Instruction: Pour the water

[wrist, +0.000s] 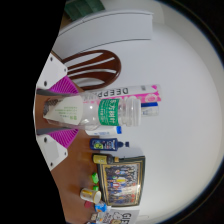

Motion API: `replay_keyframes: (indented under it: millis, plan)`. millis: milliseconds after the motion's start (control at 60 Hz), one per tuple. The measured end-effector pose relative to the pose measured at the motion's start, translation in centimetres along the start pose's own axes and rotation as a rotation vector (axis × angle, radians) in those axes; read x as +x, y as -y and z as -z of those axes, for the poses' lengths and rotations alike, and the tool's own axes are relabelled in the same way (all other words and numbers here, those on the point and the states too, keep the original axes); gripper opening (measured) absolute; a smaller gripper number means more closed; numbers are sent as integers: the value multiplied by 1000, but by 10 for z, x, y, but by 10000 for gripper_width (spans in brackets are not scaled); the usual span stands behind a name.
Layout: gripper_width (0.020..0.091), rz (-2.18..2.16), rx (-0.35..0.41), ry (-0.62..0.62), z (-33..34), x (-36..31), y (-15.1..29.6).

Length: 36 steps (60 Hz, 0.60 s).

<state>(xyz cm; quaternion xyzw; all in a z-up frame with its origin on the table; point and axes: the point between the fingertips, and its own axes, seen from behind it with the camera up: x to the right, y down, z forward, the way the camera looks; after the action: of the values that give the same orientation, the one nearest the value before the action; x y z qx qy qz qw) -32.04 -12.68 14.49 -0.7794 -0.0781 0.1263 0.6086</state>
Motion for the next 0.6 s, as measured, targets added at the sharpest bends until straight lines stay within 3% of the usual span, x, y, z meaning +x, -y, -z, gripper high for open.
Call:
replay_keyframes:
  millis: [300, 483, 600]
  plan:
    - [451, -538, 114, 162, -42, 107, 149]
    - [450, -1126, 154, 294, -77, 193, 189]
    - [453, -1452, 188, 303, -91, 256, 181]
